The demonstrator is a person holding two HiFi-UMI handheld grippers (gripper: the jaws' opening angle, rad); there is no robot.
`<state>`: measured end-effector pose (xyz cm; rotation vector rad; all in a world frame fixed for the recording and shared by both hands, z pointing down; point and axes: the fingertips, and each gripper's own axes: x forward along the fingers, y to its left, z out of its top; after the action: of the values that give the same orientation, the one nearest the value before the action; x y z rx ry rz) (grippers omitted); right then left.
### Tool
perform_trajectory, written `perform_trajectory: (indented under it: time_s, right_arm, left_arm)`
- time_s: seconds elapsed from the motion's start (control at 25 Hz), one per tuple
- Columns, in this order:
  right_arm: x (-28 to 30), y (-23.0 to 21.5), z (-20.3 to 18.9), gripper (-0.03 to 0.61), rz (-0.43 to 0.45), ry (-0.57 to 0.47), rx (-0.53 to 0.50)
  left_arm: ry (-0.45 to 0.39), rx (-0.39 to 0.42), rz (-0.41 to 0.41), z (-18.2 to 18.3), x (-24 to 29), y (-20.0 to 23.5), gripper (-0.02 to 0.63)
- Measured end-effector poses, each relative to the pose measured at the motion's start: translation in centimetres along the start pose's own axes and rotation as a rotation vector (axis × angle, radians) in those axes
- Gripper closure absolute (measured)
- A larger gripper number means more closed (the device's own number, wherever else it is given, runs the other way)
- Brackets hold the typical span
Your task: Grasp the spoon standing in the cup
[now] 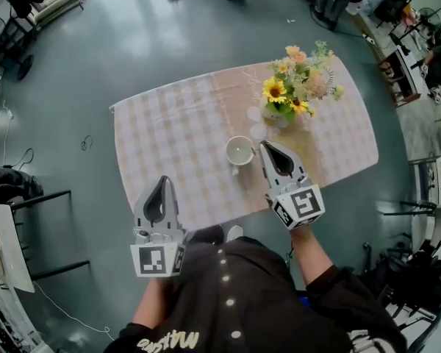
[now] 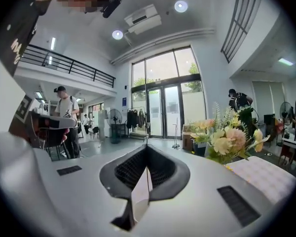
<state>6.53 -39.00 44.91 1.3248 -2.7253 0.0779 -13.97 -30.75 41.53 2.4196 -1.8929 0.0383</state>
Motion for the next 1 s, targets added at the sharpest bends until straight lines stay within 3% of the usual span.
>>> perform_trajectory:
  time_s: [0.52, 1.0]
  right_arm:
    - [-5.4, -1.8, 8.1, 0.578, -0.079, -0.125, 0.005]
    - [-9.8, -3.5, 10.5, 0.578, -0.162, -0.174, -0.004]
  left_arm:
    - [-0.084, 0.03, 0.027, 3.4, 0.3, 0.9, 0.597]
    - [-0.133, 0.03, 0.09, 5.9, -1.2, 2.5, 0.597]
